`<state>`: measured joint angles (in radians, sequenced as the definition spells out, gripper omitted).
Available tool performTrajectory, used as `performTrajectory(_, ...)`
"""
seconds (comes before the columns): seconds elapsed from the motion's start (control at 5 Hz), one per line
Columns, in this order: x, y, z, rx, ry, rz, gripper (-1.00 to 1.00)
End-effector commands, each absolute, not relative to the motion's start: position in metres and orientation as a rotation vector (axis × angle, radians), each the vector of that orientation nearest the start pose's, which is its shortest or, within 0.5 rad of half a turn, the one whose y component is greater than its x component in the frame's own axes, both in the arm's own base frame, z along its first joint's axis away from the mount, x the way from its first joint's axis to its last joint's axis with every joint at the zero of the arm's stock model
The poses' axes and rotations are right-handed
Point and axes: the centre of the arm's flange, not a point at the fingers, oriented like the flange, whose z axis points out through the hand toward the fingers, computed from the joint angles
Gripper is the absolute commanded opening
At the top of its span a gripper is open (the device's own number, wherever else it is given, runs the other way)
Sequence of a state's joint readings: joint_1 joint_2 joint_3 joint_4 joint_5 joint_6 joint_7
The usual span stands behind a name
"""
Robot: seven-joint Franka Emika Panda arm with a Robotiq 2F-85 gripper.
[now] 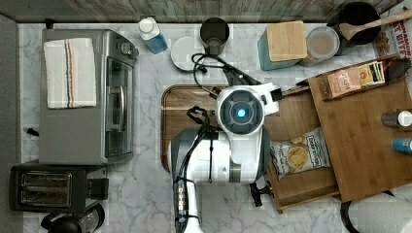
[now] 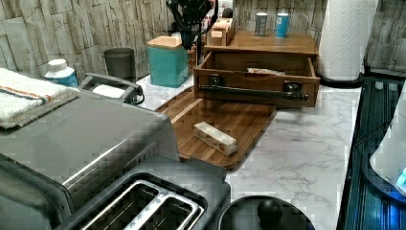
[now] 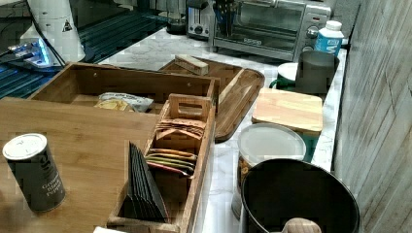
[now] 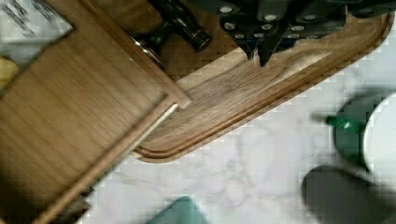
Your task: Close the drawer.
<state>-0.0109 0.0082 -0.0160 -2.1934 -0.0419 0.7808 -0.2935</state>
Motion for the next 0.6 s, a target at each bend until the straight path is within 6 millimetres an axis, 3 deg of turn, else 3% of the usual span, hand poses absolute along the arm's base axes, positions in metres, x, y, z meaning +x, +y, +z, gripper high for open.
performTrajectory(0.2,0.493,0.028,0.345,-3.141,-0.121,-0.115,-1.0)
performTrajectory(0.4,0.469,0.008,0.319,-3.128,-0.271,-0.124,-1.0)
performTrajectory(0.6,0.461,-0.007,0.308,-3.137,-0.305,-0.119,-1.0)
